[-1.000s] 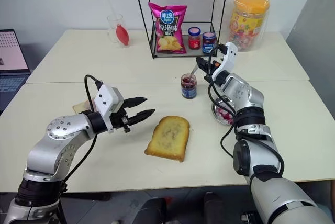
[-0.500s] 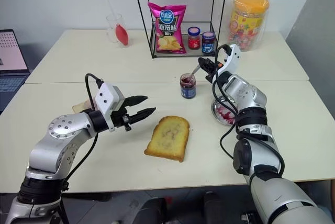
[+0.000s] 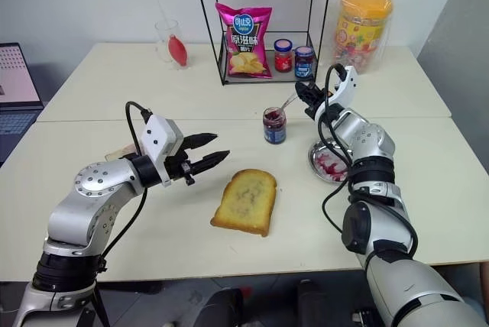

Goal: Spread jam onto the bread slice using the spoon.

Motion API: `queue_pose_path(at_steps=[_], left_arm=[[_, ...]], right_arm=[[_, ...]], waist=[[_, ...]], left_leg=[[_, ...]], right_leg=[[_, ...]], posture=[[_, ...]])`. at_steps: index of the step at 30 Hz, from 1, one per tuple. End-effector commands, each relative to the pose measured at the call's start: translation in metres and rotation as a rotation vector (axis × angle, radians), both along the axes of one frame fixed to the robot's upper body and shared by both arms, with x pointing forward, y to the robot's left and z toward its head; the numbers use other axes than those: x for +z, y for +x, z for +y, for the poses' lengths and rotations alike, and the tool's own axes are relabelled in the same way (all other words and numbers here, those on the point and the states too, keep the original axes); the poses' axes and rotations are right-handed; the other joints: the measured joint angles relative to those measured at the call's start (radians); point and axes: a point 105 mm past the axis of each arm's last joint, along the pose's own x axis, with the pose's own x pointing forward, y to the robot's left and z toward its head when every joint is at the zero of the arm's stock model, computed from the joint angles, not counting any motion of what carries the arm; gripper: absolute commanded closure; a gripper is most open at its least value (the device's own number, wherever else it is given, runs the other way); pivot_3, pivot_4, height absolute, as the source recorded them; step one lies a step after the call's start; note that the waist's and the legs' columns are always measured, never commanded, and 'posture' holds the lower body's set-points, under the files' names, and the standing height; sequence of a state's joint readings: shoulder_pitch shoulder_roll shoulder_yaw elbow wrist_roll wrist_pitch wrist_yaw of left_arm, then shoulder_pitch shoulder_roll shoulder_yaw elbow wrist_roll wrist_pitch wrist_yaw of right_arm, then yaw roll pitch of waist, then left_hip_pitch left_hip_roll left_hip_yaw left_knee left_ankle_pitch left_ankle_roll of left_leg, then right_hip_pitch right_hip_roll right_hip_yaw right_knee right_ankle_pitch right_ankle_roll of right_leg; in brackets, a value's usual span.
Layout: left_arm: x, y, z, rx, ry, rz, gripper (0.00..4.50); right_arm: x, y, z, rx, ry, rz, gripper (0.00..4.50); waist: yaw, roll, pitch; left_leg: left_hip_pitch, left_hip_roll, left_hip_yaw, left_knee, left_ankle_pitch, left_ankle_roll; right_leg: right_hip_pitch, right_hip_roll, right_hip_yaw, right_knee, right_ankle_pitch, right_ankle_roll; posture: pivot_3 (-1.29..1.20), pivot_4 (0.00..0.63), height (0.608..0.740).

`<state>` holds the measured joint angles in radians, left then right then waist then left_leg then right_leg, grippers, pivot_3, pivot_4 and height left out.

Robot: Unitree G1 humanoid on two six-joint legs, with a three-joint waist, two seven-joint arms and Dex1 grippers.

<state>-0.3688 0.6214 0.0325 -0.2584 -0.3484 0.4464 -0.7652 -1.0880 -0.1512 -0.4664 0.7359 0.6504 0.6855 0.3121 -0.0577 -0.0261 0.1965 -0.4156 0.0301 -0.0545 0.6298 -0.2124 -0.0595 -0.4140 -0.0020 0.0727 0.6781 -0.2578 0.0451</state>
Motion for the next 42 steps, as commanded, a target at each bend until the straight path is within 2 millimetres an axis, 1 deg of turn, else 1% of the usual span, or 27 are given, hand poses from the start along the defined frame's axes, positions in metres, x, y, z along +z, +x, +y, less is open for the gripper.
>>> queue_pose_path(at_steps=[1, 23, 28, 33, 35, 38, 42], left_arm=[[0.013, 0.002, -0.001, 0.004, -0.006, -0.064, 2.09], [0.02, 0.006, 0.0, 0.013, -0.031, -0.083, 2.09], [0.019, 0.006, -0.001, 0.008, -0.036, -0.081, 2.09], [0.019, 0.006, -0.002, 0.002, -0.038, -0.082, 2.09], [0.019, 0.006, -0.002, 0.0, -0.037, -0.083, 2.09], [0.019, 0.002, 0.002, -0.003, -0.037, -0.087, 2.09], [0.013, -0.014, 0.019, 0.011, -0.04, -0.077, 2.09]], right_arm=[[0.033, -0.001, -0.005, -0.007, 0.059, -0.083, 4.46], [0.033, 0.001, -0.024, -0.062, 0.176, -0.037, 4.46], [0.037, 0.002, -0.026, -0.068, 0.195, -0.041, 4.46], [0.047, 0.0, -0.025, -0.056, 0.208, -0.067, 4.46], [0.051, -0.002, -0.023, -0.043, 0.206, -0.079, 4.46], [0.063, -0.011, -0.015, 0.01, 0.204, -0.112, 4.46], [0.082, -0.04, 0.002, 0.148, 0.196, -0.174, 4.46]], waist=[[0.0, 0.0, 0.0], [0.0, 0.0, 0.0], [0.0, 0.0, 0.0], [0.0, 0.0, 0.0], [0.0, 0.0, 0.0], [0.0, 0.0, 0.0], [-0.004, 0.0, 0.0]], left_leg=[[0.0, 0.0, 0.0, 0.0, 0.0, 0.0], [0.0, 0.0, 0.0, 0.0, 0.0, 0.0], [0.0, 0.0, 0.0, 0.0, 0.0, 0.0], [0.0, 0.0, 0.0, 0.0, 0.0, 0.0], [0.0, 0.0, 0.0, 0.0, 0.0, 0.0], [-0.001, 0.0, 0.0, 0.0, 0.0, 0.0], [-0.001, 0.0, 0.001, -0.001, 0.0, 0.0]], right_leg=[[0.0, 0.0, 0.0, 0.0, 0.0, 0.0], [0.0, 0.0, 0.0, 0.0, 0.0, 0.0], [0.0, 0.0, 0.0, 0.0, 0.0, 0.0], [0.0, 0.0, 0.0, 0.0, 0.0, 0.0], [0.0, 0.0, 0.0, 0.0, 0.0, 0.0], [-0.001, 0.0, 0.0, 0.0, 0.0, 0.0], [-0.002, 0.0, 0.001, 0.0, 0.0, 0.0]], posture=[[0.0, 0.15, 0.74], [0.0, 0.15, 0.74], [0.0, 0.15, 0.74], [0.0, 0.15, 0.74], [0.0, 0.15, 0.74], [0.0, 0.15, 0.74], [0.0, 0.15, 0.74]])
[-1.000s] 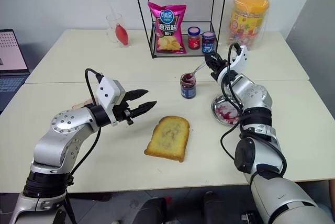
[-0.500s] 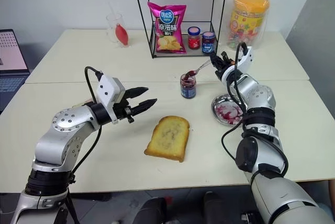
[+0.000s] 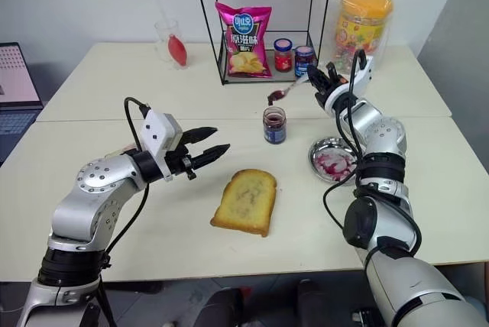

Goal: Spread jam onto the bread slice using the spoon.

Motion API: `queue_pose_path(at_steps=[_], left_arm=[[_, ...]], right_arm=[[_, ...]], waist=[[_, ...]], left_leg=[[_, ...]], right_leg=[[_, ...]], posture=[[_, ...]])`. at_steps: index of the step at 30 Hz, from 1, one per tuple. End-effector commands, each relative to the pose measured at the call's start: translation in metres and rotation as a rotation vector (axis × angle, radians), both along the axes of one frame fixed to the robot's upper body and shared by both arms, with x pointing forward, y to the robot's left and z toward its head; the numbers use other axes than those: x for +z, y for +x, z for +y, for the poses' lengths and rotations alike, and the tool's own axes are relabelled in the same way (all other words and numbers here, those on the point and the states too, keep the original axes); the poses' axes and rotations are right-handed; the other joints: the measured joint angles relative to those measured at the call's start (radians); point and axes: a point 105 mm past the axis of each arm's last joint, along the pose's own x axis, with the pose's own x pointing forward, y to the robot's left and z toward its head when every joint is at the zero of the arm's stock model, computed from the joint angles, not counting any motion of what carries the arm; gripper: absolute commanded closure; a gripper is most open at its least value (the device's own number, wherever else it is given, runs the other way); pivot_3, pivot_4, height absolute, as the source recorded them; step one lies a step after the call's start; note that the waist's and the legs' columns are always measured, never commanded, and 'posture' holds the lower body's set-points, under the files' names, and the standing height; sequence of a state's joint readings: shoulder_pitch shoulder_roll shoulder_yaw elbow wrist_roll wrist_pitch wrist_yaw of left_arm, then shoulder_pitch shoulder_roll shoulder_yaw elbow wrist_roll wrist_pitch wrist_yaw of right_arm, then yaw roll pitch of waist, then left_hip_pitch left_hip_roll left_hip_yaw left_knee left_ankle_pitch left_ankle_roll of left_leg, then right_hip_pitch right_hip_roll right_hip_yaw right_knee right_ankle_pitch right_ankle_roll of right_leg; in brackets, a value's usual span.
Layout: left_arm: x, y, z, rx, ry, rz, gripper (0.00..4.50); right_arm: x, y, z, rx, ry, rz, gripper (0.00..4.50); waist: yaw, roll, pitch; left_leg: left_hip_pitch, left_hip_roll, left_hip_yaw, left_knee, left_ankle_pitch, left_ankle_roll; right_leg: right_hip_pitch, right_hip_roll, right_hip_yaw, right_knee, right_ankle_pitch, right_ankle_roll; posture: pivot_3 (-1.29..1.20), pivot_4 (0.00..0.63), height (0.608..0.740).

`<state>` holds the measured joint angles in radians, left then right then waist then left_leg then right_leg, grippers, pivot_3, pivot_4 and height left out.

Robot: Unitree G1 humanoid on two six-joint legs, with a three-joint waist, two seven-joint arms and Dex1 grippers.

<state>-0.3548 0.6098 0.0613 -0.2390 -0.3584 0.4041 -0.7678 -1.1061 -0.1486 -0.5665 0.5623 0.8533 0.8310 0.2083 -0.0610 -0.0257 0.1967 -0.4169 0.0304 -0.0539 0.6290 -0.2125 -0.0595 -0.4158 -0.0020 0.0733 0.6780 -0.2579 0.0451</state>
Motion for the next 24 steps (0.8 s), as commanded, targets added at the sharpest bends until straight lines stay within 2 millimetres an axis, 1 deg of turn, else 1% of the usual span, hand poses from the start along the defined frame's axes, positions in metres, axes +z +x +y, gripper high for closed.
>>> queue_pose_path(at_steps=[1, 5, 9, 12, 14, 16, 19, 21, 24], left_arm=[[0.01, -0.017, 0.015, 0.0, -0.005, -0.051, 2.09], [-0.003, -0.042, 0.025, -0.021, 0.027, 0.021, 2.09], [-0.014, -0.056, 0.039, 0.006, 0.074, 0.059, 2.09], [-0.021, -0.064, 0.043, 0.015, 0.09, 0.081, 2.09], [-0.024, -0.068, 0.043, 0.014, 0.087, 0.09, 2.09], [-0.029, -0.074, 0.04, -0.01, 0.101, 0.107, 2.09], [-0.033, -0.08, 0.039, -0.027, 0.111, 0.124, 2.09], [-0.041, -0.088, 0.038, -0.046, 0.129, 0.151, 2.09], [-0.048, -0.098, 0.037, -0.075, 0.156, 0.169, 2.09]], right_arm=[[0.033, -0.029, 0.011, 0.104, 0.008, -0.122, 4.46], [0.031, -0.056, 0.025, 0.182, -0.005, -0.129, 4.46], [0.016, -0.077, 0.035, 0.236, -0.019, -0.1, 4.46], [0.002, -0.091, 0.04, 0.269, -0.024, -0.068, 4.46], [-0.008, -0.096, 0.043, 0.28, -0.042, -0.044, 4.46], [-0.024, -0.102, 0.048, 0.3, -0.082, -0.012, 4.46], [-0.034, -0.107, 0.053, 0.318, -0.101, 0.005, 4.46], [-0.047, -0.113, 0.06, 0.347, -0.152, 0.013, 4.46], [-0.06, -0.119, 0.07, 0.372, -0.204, 0.017, 4.46]], waist=[[-0.001, 0.0, 0.0], [0.001, 0.0, 0.0], [0.001, 0.0, 0.0], [0.001, 0.0, 0.0], [0.003, 0.0, 0.0], [0.003, 0.0, 0.0], [0.0, 0.0, 0.0], [0.0, 0.0, 0.0], [-0.001, 0.0, 0.0]], left_leg=[[0.0, 0.0, 0.0, -0.001, 0.0, 0.0], [0.0, 0.001, -0.001, -0.001, 0.0, 0.0], [-0.001, 0.001, -0.001, 0.0, 0.0, 0.0], [0.0, 0.001, -0.001, 0.0, 0.0, 0.0], [0.0, 0.001, -0.001, 0.0, 0.0, 0.0], [0.0, 0.001, -0.001, 0.0, 0.0, 0.0], [0.0, 0.001, 0.0, 0.0, 0.0, 0.0], [0.0, 0.001, 0.0, 0.0, 0.0, 0.0], [0.0, 0.002, 0.0, -0.001, 0.0, 0.0]], right_leg=[[0.0, 0.0, 0.0, 0.0, 0.0, 0.0], [-0.001, 0.001, -0.001, 0.001, -0.002, -0.003], [-0.002, 0.0, -0.001, 0.002, -0.002, -0.003], [-0.001, 0.001, -0.001, 0.001, -0.004, -0.004], [-0.001, 0.001, -0.001, 0.001, -0.005, -0.003], [-0.001, 0.001, -0.001, 0.001, -0.005, -0.003], [-0.002, 0.001, -0.001, 0.001, -0.005, -0.004], [-0.002, 0.001, -0.001, 0.002, -0.006, -0.004], [-0.003, 0.001, -0.001, 0.002, -0.007, -0.005]], posture=[[0.0, 0.15, 0.74], [0.0, 0.15, 0.74], [0.0, 0.15, 0.74], [0.0, 0.15, 0.74], [0.0, 0.15, 0.74], [0.0, 0.15, 0.74], [0.0, 0.15, 0.74], [0.0, 0.15, 0.74], [0.0, 0.15, 0.74]])
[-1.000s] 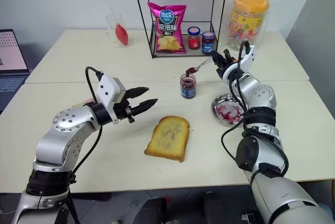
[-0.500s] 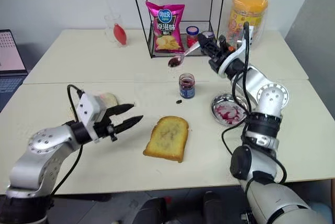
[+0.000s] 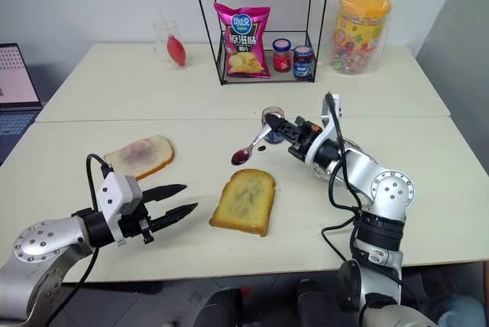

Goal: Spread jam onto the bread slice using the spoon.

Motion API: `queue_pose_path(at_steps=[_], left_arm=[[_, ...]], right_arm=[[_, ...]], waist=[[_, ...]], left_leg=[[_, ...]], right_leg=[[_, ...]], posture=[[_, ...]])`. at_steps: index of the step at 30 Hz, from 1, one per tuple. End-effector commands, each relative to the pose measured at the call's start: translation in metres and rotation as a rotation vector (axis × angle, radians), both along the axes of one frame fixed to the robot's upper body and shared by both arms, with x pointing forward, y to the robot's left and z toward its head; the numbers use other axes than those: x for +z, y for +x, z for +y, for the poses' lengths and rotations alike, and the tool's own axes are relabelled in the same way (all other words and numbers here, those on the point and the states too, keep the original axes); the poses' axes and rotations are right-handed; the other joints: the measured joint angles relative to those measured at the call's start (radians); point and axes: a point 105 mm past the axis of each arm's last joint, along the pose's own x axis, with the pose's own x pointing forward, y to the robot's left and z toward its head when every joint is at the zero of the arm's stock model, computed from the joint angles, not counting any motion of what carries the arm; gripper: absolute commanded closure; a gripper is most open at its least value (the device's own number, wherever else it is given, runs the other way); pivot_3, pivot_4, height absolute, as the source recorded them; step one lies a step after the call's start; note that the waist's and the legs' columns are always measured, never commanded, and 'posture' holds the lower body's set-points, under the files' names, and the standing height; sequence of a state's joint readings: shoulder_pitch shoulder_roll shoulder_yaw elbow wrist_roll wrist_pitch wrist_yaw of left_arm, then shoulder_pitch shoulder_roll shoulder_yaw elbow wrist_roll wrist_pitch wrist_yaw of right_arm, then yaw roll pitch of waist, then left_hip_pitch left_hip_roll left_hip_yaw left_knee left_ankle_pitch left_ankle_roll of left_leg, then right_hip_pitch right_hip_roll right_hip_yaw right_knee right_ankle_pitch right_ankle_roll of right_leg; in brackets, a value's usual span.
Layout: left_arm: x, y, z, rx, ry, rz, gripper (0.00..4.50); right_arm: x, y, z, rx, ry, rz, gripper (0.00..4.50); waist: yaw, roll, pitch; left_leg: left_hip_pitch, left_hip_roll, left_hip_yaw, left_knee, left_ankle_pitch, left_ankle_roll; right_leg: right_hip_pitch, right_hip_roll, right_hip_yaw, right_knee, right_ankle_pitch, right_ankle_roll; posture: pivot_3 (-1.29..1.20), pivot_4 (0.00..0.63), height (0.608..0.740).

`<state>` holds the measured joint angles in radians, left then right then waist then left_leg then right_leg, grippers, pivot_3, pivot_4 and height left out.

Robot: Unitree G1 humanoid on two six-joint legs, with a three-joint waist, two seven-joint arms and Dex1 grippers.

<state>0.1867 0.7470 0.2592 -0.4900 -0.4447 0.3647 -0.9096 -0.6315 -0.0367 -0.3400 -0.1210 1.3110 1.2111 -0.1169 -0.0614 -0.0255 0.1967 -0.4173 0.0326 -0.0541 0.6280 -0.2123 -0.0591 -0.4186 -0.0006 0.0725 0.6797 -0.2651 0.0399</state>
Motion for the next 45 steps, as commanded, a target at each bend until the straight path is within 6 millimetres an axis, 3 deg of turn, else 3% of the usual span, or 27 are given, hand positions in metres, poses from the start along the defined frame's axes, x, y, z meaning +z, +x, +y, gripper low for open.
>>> queue_pose_path(at_steps=[1, 10, 17, 30, 34, 38, 45], left_arm=[[0.006, -0.011, -0.004, -0.063, 0.051, -0.041, 2.09], [0.005, -0.016, -0.009, -0.099, 0.085, -0.045, 2.09], [0.003, -0.018, -0.019, -0.121, 0.069, -0.05, 2.09], [-0.006, -0.017, -0.015, -0.135, 0.082, -0.04, 2.09], [-0.007, -0.015, -0.016, -0.139, 0.079, -0.043, 2.09], [-0.007, -0.014, -0.017, -0.142, 0.076, -0.047, 2.09], [-0.008, -0.013, -0.019, -0.144, 0.07, -0.048, 2.09]], right_arm=[[-0.003, -0.013, 0.016, 0.06, -0.065, -0.08, 4.46], [-0.039, -0.026, 0.039, 0.141, -0.264, -0.196, 4.46], [-0.057, -0.018, 0.028, 0.089, -0.447, -0.345, 4.46], [-0.036, -0.005, -0.001, -0.021, -0.526, -0.532, 4.46], [-0.024, -0.009, 0.002, -0.009, -0.538, -0.621, 4.46], [-0.008, -0.029, 0.017, 0.074, -0.53, -0.768, 4.46], [0.0, -0.048, 0.029, 0.147, -0.49, -0.866, 4.46]], waist=[[-0.002, 0.0, 0.0], [-0.001, -0.001, -0.001], [0.0, -0.002, -0.001], [0.005, -0.002, -0.001], [0.006, -0.002, -0.001], [0.006, -0.002, -0.001], [0.005, -0.002, -0.001]], left_leg=[[0.0, 0.0, 0.0, 0.0, 0.0, 0.0], [0.0, 0.0, 0.0, 0.0, 0.0, 0.0], [0.0, 0.0, 0.0, 0.0, 0.0, 0.0], [0.001, 0.0, 0.0, 0.001, 0.0, 0.0], [0.001, 0.0, 0.0, 0.001, 0.0, 0.0], [0.001, 0.0, 0.0, 0.001, 0.0, 0.0], [0.001, 0.0, 0.0, 0.001, 0.0, 0.0]], right_leg=[[0.0, 0.0, 0.0, 0.0, 0.0, 0.0], [0.0, 0.0, 0.0, 0.0, -0.002, 0.002], [0.0, 0.0, 0.0, 0.0, -0.002, 0.002], [0.001, 0.0, 0.0, 0.0, -0.002, 0.002], [0.001, 0.0, 0.0, 0.0, -0.002, 0.002], [0.001, 0.0, 0.0, 0.0, -0.002, 0.002], [0.0, 0.0, 0.0, 0.0, -0.002, 0.002]], posture=[[0.0, 0.15, 0.74], [0.0, 0.15, 0.74], [0.0, 0.15, 0.74], [0.0, 0.15, 0.74], [0.0, 0.15, 0.74], [0.0, 0.15, 0.74], [0.0, 0.15, 0.74]])
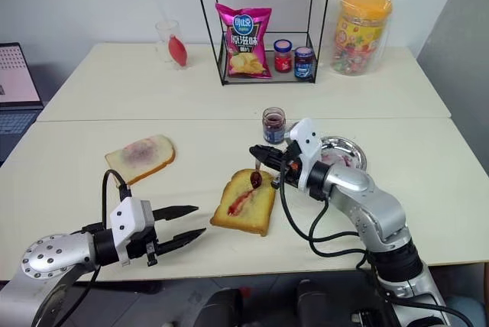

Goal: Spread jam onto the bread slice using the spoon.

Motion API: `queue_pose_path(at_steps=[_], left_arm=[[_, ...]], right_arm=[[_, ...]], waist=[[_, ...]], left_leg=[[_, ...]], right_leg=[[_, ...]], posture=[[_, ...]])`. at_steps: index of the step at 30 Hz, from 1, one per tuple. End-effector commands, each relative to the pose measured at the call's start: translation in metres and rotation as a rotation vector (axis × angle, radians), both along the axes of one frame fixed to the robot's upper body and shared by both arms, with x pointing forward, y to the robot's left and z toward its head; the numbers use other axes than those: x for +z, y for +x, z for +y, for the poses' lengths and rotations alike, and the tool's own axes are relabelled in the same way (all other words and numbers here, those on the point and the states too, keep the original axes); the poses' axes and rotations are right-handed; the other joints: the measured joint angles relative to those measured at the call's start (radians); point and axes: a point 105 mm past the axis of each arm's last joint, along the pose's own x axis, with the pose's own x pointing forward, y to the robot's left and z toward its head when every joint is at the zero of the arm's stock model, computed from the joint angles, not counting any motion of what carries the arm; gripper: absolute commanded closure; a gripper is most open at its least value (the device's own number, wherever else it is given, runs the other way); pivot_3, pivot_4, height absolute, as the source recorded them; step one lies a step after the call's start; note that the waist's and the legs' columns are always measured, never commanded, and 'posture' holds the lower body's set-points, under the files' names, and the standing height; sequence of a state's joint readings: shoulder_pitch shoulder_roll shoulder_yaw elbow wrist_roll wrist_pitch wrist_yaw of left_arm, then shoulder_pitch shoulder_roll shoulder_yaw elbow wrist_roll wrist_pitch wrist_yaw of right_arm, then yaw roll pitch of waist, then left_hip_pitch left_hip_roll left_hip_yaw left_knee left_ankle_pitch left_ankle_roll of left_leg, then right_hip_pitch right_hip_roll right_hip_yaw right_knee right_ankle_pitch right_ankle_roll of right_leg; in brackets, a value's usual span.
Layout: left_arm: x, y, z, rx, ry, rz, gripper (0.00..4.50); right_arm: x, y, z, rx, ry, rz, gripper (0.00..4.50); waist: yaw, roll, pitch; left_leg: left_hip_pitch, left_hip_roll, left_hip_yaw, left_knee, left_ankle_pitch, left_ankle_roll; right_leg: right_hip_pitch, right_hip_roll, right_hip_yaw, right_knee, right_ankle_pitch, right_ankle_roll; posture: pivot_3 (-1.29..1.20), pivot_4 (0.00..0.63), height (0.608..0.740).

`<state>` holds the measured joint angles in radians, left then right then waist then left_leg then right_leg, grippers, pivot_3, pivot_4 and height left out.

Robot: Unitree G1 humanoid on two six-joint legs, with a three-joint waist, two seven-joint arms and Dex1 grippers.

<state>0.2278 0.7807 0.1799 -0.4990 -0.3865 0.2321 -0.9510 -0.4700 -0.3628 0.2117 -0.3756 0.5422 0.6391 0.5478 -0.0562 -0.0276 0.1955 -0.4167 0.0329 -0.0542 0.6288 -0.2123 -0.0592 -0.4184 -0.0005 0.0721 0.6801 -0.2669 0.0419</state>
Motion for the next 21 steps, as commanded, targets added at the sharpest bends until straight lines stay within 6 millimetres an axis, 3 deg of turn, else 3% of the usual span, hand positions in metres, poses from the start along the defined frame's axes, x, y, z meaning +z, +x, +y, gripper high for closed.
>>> queue_pose_path(at_steps=[1, 14, 19, 21], left_arm=[[0.003, 0.001, -0.004, -0.015, -0.007, -0.023, 2.09], [0.002, 0.001, -0.006, -0.025, -0.011, -0.02, 2.09], [0.002, 0.002, -0.006, -0.023, -0.01, -0.022, 2.09], [0.002, 0.003, -0.004, -0.017, -0.008, -0.024, 2.09]], right_arm=[[0.017, -0.014, 0.009, 0.075, 0.032, -0.104, 4.46], [0.02, -0.026, 0.014, 0.138, -0.006, -0.255, 4.46], [0.022, -0.018, 0.009, 0.091, 0.055, -0.178, 4.46], [0.02, -0.008, 0.002, 0.034, 0.158, -0.02, 4.46]], waist=[[0.0, 0.0, 0.0], [0.0, 0.0, 0.0], [0.0, 0.0, 0.0], [0.0, 0.0, 0.0]], left_leg=[[0.0, 0.0, 0.0, 0.0, 0.0, 0.0], [0.0, 0.0, 0.0, 0.0, 0.0, 0.0], [0.0, 0.0, 0.0, 0.0, 0.0, 0.0], [0.0, 0.0, 0.0, 0.0, 0.0, 0.0]], right_leg=[[0.0, 0.0, 0.0, 0.0, 0.0, 0.0], [0.0, 0.0, 0.0, 0.0, 0.0, 0.0], [0.0, 0.0, 0.0, 0.0, 0.0, 0.0], [0.0, 0.0, 0.0, 0.0, 0.0, 0.0]], posture=[[0.0, 0.15, 0.74], [0.0, 0.15, 0.74], [0.0, 0.15, 0.74], [0.0, 0.15, 0.74]])
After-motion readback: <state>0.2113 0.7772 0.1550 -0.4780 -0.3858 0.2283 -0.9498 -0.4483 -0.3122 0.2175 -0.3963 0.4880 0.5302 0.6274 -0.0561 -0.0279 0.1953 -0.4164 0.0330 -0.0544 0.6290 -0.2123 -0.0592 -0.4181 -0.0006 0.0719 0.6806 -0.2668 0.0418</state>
